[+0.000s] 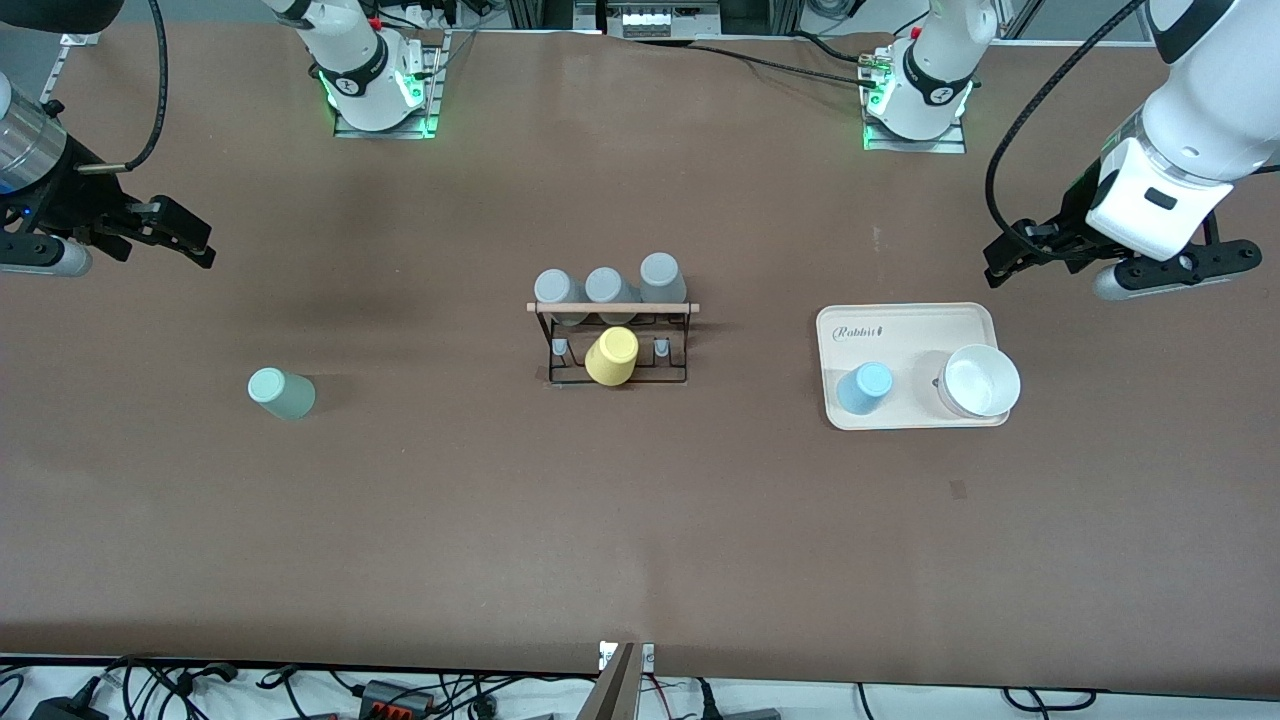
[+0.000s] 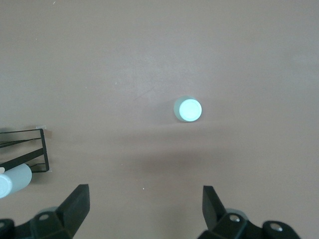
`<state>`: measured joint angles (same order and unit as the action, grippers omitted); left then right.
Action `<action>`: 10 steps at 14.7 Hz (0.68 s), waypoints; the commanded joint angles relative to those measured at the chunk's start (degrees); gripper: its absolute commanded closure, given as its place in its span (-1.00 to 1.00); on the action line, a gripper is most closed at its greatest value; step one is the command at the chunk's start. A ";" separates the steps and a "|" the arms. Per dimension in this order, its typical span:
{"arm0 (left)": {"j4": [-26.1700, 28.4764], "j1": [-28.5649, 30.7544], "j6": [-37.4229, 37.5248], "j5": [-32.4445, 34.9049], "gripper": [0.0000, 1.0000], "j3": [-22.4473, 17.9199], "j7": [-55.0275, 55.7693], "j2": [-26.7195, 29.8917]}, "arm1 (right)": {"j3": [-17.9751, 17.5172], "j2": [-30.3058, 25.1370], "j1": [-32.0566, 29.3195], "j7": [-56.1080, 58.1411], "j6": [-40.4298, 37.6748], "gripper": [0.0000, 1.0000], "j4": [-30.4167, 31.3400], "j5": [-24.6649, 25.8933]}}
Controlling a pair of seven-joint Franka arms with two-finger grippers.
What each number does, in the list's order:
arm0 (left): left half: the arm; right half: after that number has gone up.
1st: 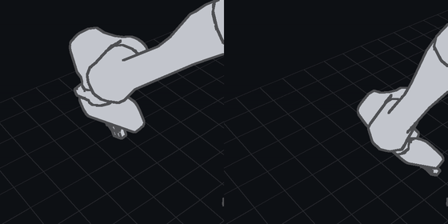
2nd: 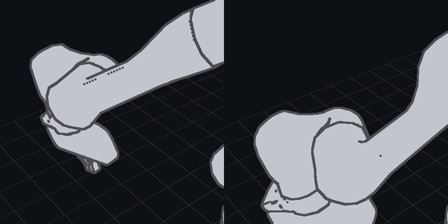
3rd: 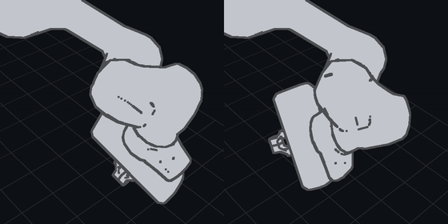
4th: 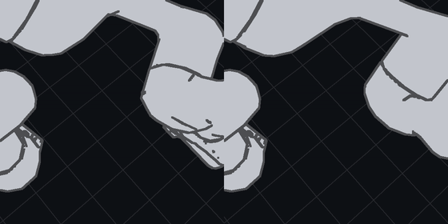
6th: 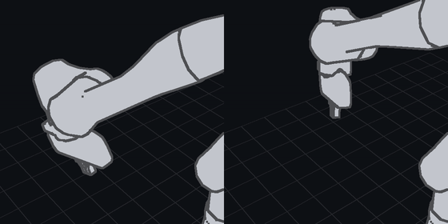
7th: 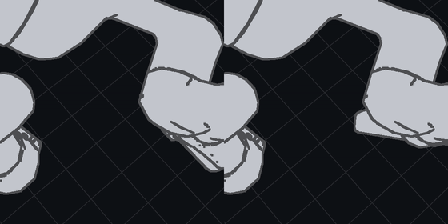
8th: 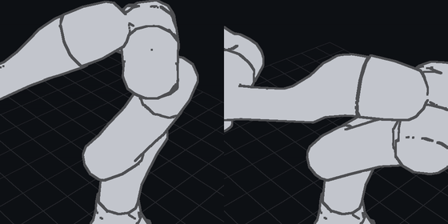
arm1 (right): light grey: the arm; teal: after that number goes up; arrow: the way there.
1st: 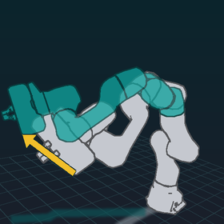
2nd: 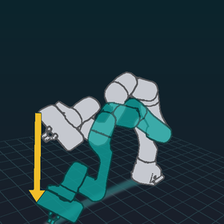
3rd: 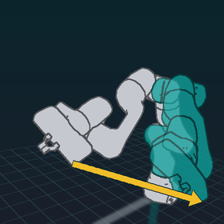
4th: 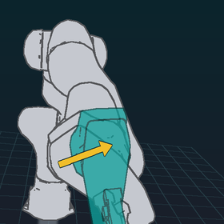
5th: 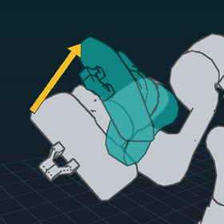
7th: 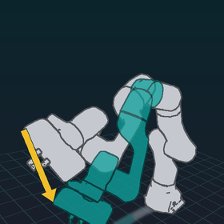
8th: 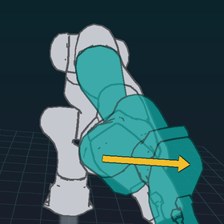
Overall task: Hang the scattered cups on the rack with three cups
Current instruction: 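Move the left gripper toward the small blue cup on the tray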
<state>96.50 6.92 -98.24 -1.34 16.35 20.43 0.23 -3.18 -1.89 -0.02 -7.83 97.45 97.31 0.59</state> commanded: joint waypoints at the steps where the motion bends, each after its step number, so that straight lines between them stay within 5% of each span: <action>1: -1.23 0.29 1.29 -0.24 -1.00 0.00 -3.46 -0.23 | -0.25 0.39 -0.15 0.29 -1.90 -1.00 -1.07 -0.24; 10: -1.14 0.20 1.29 -0.33 -1.00 0.17 -3.29 -1.72 | -0.33 0.74 -0.15 0.89 -2.53 -1.00 -2.04 -0.24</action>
<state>96.51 6.90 -97.92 -1.34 16.43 18.63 -0.55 -3.30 -1.69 0.03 -7.83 96.12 96.76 0.58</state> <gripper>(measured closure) 0.000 0.000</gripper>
